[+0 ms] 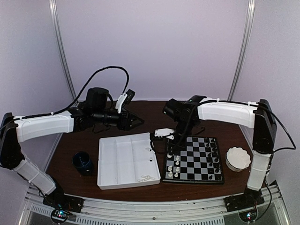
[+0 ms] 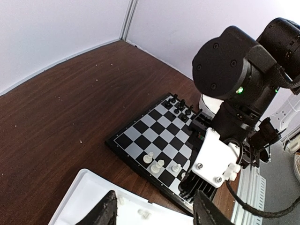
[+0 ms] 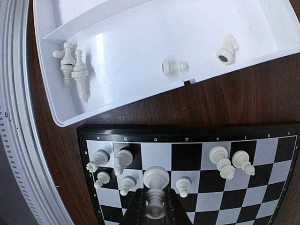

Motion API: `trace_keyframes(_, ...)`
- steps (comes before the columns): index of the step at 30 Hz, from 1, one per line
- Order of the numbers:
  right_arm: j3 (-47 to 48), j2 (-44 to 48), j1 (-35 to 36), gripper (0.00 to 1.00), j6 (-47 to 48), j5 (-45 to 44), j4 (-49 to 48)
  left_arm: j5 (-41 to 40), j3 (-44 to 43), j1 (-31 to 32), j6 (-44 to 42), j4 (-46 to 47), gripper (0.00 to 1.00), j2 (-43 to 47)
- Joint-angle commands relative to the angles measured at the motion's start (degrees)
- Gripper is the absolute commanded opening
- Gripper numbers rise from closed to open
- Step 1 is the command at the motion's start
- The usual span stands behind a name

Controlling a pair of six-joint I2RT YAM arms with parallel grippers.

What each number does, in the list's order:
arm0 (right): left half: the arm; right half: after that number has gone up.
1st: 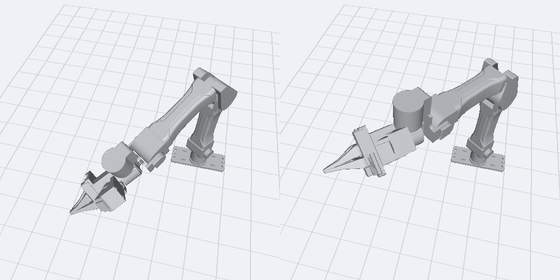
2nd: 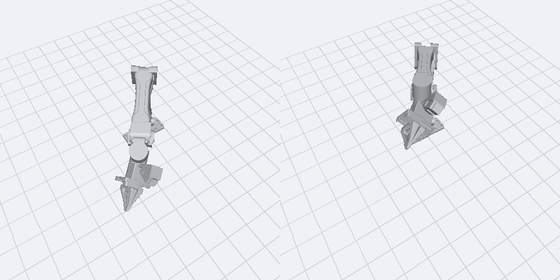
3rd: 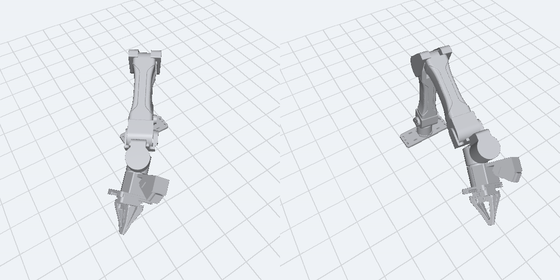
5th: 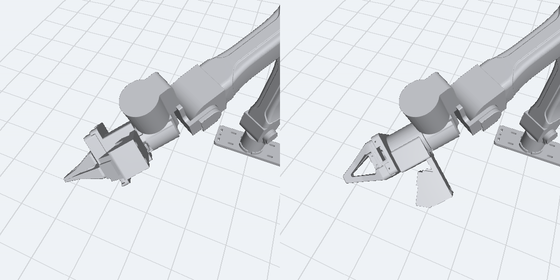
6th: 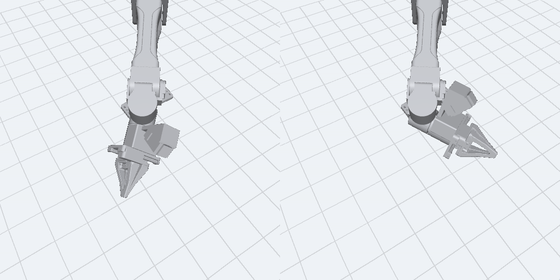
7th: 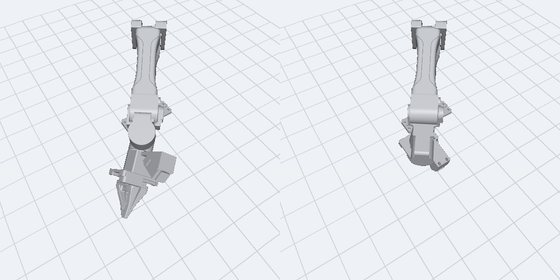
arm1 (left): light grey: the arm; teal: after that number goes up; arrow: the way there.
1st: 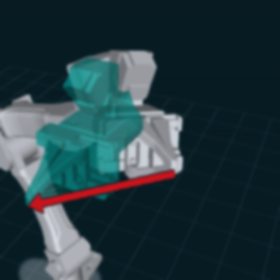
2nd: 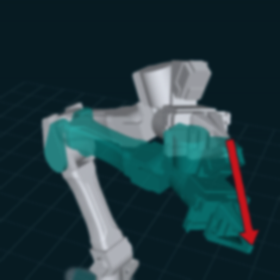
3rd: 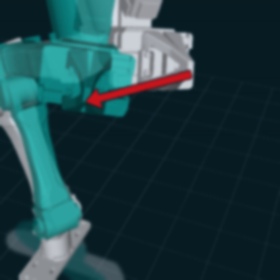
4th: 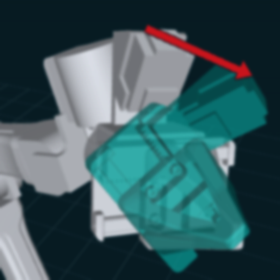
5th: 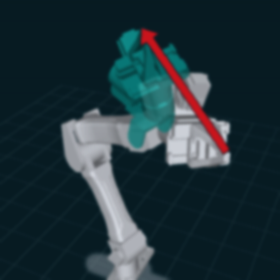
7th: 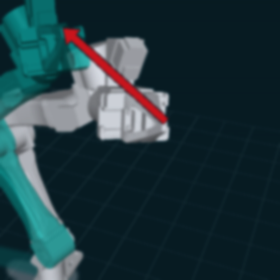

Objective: Set up the chess pieces on the board
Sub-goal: Place the king on e1.

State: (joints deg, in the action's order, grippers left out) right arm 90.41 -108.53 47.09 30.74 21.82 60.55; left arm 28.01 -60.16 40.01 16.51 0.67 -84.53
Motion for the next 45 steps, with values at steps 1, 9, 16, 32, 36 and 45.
trace_keyframes(1, 0.1, -1.4, 0.6, 0.01, 0.6, -3.9, -0.2, -0.9, -1.5, 0.0, -0.9, 0.2, 0.56, 0.6)
trace_keyframes(9, 0.0, -3.6, 0.6, 0.01, -0.1, -6.4, -1.4, -1.6, -1.9, 0.0, -1.3, -0.3, 0.56, 0.2)
trace_keyframes(16, 1.4, -5.6, 0.6, 0.02, -0.6, -6.4, -0.9, -1.5, -2.1, 0.0, -1.2, -0.3, 0.56, 0.0)
trace_keyframes(32, 2.1, -7.5, 0.6, 0.02, -1.3, -8.6, -2.3, -0.1, -2.4, 0.0, -1.1, -0.3, 0.56, -0.4)
trace_keyframes(36, 2.3, -7.9, 0.6, 0.02, -1.6, -8.7, -2.5, 0.3, -2.5, 0.0, -1.1, -0.3, 0.56, -0.5)
trace_keyframes(45, 2.5, -8.3, 0.6, 0.03, -1.8, -9.0, -2.6, 1.2, -2.7, 0.0, -1.0, -0.3, 0.56, -0.9)
